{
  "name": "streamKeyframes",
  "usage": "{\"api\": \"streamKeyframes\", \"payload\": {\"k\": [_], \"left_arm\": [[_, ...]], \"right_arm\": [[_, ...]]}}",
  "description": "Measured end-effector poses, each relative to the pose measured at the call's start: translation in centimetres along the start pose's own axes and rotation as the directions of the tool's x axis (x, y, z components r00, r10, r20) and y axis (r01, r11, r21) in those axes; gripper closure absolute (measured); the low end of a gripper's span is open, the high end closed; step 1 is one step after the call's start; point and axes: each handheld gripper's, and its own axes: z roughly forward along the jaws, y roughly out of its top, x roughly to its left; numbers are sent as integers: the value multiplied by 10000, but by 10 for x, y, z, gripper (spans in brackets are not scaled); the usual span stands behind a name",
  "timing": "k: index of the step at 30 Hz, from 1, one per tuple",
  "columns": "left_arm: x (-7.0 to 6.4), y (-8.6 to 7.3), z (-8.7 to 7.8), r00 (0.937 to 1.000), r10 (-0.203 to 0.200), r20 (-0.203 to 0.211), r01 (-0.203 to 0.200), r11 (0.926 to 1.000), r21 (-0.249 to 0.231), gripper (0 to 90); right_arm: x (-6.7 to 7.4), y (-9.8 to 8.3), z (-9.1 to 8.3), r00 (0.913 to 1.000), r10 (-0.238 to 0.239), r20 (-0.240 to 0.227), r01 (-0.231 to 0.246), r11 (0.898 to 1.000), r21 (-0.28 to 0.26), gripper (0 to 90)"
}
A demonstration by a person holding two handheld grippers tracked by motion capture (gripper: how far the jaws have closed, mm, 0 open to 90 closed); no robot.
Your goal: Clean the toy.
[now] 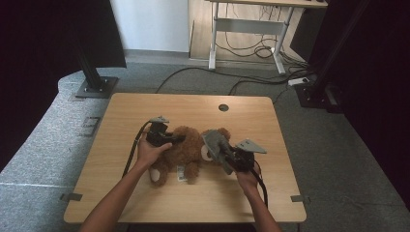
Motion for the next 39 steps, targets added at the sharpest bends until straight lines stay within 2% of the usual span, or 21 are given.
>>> {"api": "streamKeyframes", "payload": {"k": [1,3,4,6,11,15,20,23,29,35,39], "left_arm": [[0,0,0,10000,-12,13,12,10000,-18,715],[0,-1,-1,10000,-8,26,9,10000,-23,715],[0,-1,-1,10000,17,18,-17,10000,-27,715],[-2,-1,-2,9999,105,-21,-105,9999,-62,715],[-10,-4,-7,9990,441,87,-440,9989,-168,716],[-19,-15,-15,9974,673,251,-665,9973,-313,716],[-26,-29,-21,9970,687,345,-667,9962,-562,717],[-29,-34,-23,9971,709,285,-689,9953,-685,718],[-36,-47,-27,9965,808,230,-786,9934,-838,719],[-42,-57,-29,9960,895,70,-885,9918,-921,722],[-43,-60,-28,9962,871,16,-865,9915,-976,725]], "right_arm": [[-11,-6,-4,9993,197,304,-201,9997,126,782],[-16,-9,-5,9986,275,443,-284,9994,182,782],[-24,-15,-8,9967,530,610,-544,9983,227,782],[-30,-19,-13,9949,760,658,-772,9969,154,782],[-37,-16,-28,9927,995,688,-969,9945,-394,781],[-42,-9,-39,9913,1090,738,-1035,9918,-753,781],[-44,-2,-45,9903,1169,753,-1092,9890,-998,780],[-41,5,-44,9912,1158,643,-1082,9880,-1103,780],[-23,23,-40,9966,779,249,-738,9878,-1374,779],[-13,32,-38,9977,667,100,-642,9847,-1618,779],[-3,40,-36,9960,762,-458,-833,9801,-1803,780]]}}
